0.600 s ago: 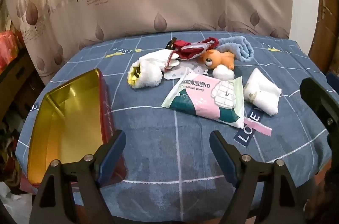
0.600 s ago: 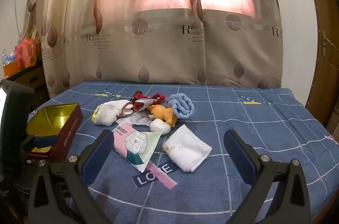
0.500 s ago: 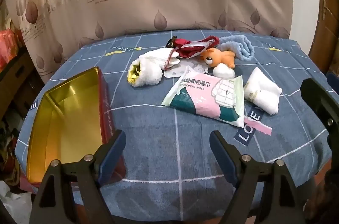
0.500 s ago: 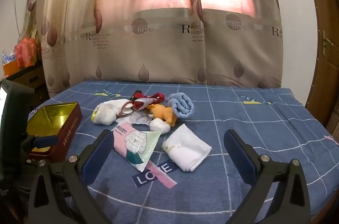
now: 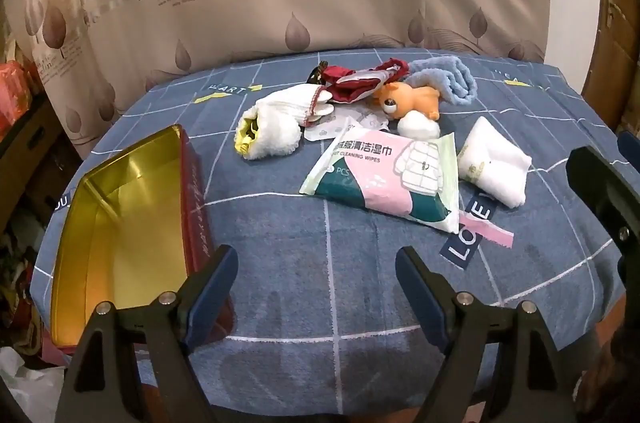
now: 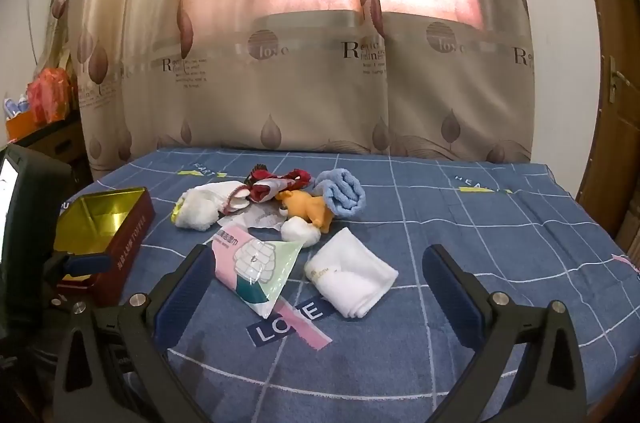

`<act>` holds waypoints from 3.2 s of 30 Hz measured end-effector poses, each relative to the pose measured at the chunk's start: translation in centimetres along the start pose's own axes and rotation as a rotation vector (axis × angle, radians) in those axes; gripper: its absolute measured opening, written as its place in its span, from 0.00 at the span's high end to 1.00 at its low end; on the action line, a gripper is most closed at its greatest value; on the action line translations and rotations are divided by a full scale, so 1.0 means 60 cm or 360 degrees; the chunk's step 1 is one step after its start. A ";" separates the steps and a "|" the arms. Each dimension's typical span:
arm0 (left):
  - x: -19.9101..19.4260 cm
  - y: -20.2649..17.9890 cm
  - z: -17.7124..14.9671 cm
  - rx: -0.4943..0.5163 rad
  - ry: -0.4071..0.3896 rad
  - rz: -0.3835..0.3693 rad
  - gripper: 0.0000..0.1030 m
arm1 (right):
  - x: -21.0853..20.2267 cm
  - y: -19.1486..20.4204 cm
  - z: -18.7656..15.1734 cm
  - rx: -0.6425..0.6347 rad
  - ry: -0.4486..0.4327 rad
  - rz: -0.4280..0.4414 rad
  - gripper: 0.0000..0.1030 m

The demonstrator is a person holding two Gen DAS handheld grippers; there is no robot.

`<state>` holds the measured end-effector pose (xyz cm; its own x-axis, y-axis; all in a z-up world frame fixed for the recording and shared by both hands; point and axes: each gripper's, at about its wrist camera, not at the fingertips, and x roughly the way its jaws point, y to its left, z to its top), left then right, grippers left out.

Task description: Organize soft objects

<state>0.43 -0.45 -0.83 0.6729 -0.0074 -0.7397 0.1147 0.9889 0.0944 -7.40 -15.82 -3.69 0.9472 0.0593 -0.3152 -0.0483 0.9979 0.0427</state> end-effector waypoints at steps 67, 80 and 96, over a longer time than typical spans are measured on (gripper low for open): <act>0.095 -0.031 0.064 -0.0053 0.0223 -0.0042 0.19 | 0.054 -0.111 -0.029 0.0106 0.0142 -0.0066 0.00; 0.121 -0.015 0.079 -0.0111 0.0302 -0.0146 0.19 | 0.067 -0.127 -0.042 0.0152 0.0186 -0.0058 0.00; 0.128 -0.007 0.096 -0.0211 0.0360 -0.0434 0.19 | 0.086 -0.146 -0.055 0.0182 0.0247 -0.0034 0.00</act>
<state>9.78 -1.77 -2.69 0.4503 -0.2549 -0.8557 0.1620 0.9658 -0.2025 -3.12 -24.16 -8.85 0.8870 0.0502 -0.4591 0.0161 0.9901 0.1394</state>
